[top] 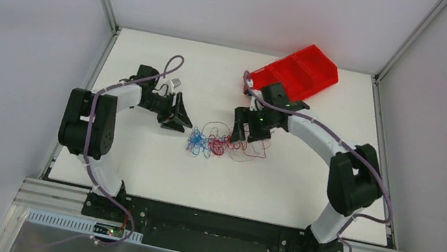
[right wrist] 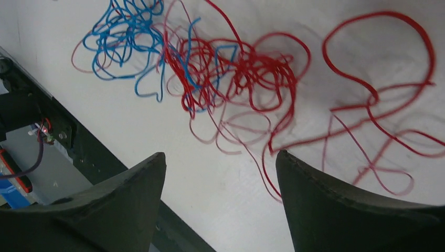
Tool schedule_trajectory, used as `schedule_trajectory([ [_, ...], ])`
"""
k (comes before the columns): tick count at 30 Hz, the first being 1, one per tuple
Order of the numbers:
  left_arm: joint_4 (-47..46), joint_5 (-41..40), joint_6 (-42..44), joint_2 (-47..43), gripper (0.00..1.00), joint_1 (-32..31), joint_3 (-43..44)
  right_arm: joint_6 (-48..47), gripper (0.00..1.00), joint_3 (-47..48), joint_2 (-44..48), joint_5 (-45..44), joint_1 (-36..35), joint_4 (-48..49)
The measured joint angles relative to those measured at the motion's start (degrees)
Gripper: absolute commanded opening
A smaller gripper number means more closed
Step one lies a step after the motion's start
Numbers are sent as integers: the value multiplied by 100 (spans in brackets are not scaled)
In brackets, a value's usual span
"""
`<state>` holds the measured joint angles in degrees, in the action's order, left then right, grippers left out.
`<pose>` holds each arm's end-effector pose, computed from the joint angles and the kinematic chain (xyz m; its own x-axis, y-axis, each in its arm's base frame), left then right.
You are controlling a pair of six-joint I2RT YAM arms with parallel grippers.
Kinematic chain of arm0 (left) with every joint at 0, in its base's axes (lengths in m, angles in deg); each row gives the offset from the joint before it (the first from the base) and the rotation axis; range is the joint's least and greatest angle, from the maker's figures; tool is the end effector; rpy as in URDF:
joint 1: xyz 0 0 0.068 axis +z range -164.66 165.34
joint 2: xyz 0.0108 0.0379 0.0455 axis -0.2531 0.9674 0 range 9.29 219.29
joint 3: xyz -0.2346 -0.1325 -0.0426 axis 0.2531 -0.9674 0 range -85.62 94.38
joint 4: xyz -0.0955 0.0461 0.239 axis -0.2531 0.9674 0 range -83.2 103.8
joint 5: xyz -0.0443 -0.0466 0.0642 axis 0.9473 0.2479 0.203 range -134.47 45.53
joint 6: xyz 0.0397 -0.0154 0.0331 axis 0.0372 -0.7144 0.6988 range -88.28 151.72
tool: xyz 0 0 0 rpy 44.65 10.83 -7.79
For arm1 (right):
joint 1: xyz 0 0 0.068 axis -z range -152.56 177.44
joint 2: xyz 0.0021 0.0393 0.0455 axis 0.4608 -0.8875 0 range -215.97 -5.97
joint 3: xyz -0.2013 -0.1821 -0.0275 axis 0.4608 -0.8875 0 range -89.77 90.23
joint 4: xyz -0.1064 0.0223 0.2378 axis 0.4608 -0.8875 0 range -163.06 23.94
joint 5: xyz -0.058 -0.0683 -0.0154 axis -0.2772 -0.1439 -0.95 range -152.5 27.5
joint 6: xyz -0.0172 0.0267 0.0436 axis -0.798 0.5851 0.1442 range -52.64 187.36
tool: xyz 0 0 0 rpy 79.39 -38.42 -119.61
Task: Untangle the cables
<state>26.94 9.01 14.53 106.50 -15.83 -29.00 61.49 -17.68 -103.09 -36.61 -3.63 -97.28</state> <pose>0.3241 -0.0352 0.1785 -0.9529 -0.1564 -0.2600 0.1293 0.5660 -0.8142 0.2994 0.1986 0.2380 -0.6398 -0.4928 -0.5898 -0.7414 0.5981 0.3044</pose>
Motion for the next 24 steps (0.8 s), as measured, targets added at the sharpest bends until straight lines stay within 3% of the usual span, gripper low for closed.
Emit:
schedule_trajectory([
  [4,-415,-66,-199,638,62,-334,31,457,83,437,-780,-411,-584,407],
  [8,-686,37,-514,1128,63,-636,162,748,80,866,-1447,-802,-933,684],
  [12,-1189,203,-828,1266,60,-1003,216,979,32,881,-1801,-745,-960,953],
  [15,-1663,358,-1104,1338,62,-1233,131,1032,3,765,-1808,-479,-922,1276],
  [16,-1827,411,-1222,1338,61,-1283,70,1021,0,708,-1799,-350,-909,1399],
  [17,-2013,463,-1344,1338,56,-1329,0,973,0,645,-1775,-245,-903,1504],
  [22,-2789,664,-1928,1276,5,-1412,-402,785,0,234,-1257,245,-870,1687],
  [24,-2892,767,-2057,1049,0,-1322,-560,660,0,179,-981,389,-813,1580],
])
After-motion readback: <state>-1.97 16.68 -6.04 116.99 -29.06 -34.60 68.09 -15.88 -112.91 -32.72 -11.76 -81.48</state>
